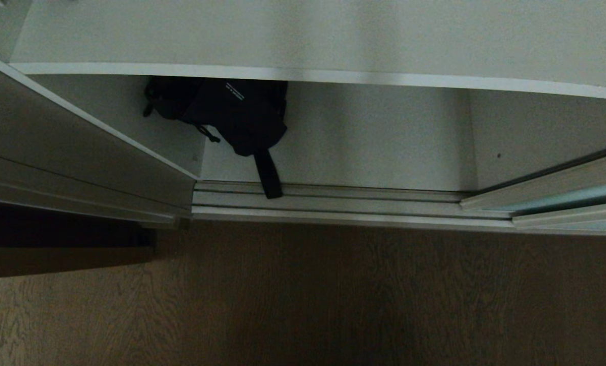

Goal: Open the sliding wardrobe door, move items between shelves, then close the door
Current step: Close the door

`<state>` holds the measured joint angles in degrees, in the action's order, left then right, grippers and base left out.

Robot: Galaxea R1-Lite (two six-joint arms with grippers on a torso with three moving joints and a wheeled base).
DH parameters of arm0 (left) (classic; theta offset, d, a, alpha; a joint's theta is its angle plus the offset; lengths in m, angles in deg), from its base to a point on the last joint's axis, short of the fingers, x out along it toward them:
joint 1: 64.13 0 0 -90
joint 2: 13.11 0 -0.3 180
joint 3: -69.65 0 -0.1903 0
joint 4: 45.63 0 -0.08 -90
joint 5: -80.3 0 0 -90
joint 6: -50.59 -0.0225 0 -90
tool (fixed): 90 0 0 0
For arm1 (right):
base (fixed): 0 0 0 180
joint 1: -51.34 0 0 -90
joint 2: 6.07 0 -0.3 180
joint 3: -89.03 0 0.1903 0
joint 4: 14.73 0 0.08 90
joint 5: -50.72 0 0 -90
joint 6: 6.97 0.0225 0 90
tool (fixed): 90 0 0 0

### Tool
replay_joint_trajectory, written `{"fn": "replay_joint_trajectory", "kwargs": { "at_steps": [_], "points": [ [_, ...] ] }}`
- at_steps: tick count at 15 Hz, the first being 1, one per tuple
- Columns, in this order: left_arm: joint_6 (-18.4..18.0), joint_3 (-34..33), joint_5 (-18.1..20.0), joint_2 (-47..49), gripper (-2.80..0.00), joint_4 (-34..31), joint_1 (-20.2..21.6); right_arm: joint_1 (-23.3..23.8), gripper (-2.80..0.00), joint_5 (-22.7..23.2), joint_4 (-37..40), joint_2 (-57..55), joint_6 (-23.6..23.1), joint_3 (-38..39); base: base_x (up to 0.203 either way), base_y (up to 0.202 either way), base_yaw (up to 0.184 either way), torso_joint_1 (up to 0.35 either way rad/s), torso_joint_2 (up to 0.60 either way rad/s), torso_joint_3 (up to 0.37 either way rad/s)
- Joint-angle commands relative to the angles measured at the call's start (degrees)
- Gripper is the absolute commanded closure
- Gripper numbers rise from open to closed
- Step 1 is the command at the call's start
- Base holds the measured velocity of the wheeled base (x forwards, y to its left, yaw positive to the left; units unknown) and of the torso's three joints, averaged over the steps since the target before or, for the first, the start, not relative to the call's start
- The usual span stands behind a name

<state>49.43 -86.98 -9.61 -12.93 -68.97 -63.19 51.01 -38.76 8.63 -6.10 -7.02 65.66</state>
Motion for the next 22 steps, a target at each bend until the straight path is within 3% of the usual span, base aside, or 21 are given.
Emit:
{"fn": "replay_joint_trajectory", "kwargs": {
  "at_steps": [1,22],
  "points": [
    [-0.2,0.0,0.0,0.1,0.00,0.0,0.0,0.0,0.00,0.0,0.0,0.3,0.0,0.0,0.000,0.000,0.000,0.000,0.00,0.000],
    [1.1,0.0,0.0,0.1,0.00,0.1,0.0,0.0,0.00,0.0,0.0,0.3,0.0,0.0,0.000,0.000,0.000,0.002,0.00,-0.058]
  ]
}}
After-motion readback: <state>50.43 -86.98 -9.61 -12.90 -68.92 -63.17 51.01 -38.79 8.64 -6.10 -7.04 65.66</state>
